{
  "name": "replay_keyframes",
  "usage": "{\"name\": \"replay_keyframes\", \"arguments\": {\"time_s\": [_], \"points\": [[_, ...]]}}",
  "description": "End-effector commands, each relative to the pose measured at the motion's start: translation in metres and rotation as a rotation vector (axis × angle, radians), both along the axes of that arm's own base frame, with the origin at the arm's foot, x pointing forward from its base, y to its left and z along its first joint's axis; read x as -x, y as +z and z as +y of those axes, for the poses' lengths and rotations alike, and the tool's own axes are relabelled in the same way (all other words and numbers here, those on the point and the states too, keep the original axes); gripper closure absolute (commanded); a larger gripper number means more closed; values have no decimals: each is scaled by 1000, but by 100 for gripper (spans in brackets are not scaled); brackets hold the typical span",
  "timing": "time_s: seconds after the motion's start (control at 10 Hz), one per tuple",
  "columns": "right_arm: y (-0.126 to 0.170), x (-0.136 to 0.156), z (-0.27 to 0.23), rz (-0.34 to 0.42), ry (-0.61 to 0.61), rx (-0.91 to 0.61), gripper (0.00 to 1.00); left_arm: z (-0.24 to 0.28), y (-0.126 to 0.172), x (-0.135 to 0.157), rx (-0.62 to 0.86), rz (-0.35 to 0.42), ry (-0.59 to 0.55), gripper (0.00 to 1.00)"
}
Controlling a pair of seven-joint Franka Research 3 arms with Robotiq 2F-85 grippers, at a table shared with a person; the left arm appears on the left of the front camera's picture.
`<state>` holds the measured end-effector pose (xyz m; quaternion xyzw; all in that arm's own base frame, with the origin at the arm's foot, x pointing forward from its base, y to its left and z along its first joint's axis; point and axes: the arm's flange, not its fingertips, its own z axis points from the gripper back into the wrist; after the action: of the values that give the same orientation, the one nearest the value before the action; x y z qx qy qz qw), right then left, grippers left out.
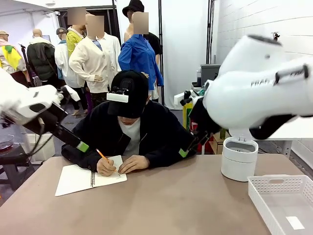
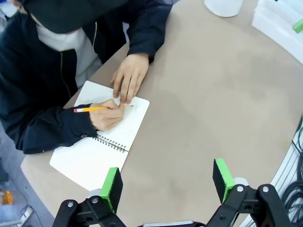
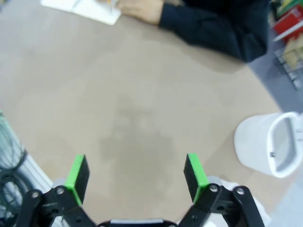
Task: Sort the paper based on its condition.
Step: If a person hands you a paper, place it in the Organizing basket , and if it's crumpled, put it in the Trash can.
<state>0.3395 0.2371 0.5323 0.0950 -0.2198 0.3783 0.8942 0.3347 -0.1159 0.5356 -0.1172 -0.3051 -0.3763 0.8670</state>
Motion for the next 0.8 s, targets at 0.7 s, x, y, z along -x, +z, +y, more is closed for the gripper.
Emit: {"name": "replay_keyframes", "arguments": {"time_s": [0.7], "points": [[124, 14, -49, -199, -66, -154, 0, 62, 90, 12, 41, -115, 170, 0]]}}
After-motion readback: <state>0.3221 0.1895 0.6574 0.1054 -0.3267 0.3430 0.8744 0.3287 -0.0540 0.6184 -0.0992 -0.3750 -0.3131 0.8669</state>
